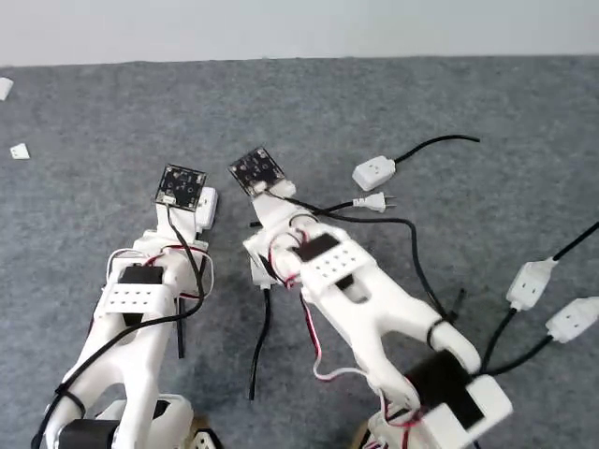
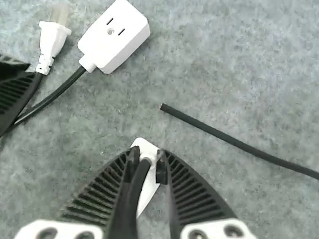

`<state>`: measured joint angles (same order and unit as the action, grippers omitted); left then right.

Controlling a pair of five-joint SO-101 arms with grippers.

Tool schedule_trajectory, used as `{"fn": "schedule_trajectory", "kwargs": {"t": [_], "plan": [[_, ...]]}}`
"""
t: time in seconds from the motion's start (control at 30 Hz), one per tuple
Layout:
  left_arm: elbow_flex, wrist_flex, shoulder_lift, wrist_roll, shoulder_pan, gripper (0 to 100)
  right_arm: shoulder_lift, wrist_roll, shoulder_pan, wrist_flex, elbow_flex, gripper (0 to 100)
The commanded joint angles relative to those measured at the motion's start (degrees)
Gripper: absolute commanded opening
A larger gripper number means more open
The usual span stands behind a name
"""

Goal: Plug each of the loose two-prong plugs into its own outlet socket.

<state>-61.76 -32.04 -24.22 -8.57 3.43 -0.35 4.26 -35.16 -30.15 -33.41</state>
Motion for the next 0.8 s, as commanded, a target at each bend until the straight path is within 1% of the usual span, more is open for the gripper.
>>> {"fn": "schedule_trajectory", "kwargs": {"t": [0.0,0.07,0.13,0.2,0.33,0.4,0.43,0.5,0.6,0.77], "plan": [[0.8,1.5,-1.8,0.7,0.4,2,4.4,1.1,-0.8,-6.6,4.4,0.9],[1.6,1.4,-1.8,0.7,0.6,2,5.8,1.0,-0.9,-9.3,6.6,0.9],[2.3,1.3,-1.8,0.8,2.7,2,6.7,1.0,-1.8,-11.4,8.1,1.7],[3.6,1.3,-1.8,1.8,4.8,2,6.9,1.0,-3.0,-13.1,8.7,6.4],[6.4,1.3,-1.8,10.7,9.8,2,7.0,0.9,-6.3,-14.6,8.9,20.7],[7.7,1.3,-1.8,14.2,12.2,2,6.9,0.9,-7.7,-14.7,8.9,25.1],[8.1,1.3,-1.8,15.8,13.2,2,6.9,0.4,-8.1,-14.7,9.0,25.9],[8.7,1.4,-1.8,17.7,14.8,2,6.9,-2.8,-8.7,-14.1,9.1,26.0],[8.9,1.5,-1.8,18.5,15.5,2,7.4,-6.6,-8.6,-13.5,10.6,26.1],[9.0,1.6,-1.8,18.5,16.0,2,11.1,-7.2,-8.0,-13.1,12.9,25.9]]}}
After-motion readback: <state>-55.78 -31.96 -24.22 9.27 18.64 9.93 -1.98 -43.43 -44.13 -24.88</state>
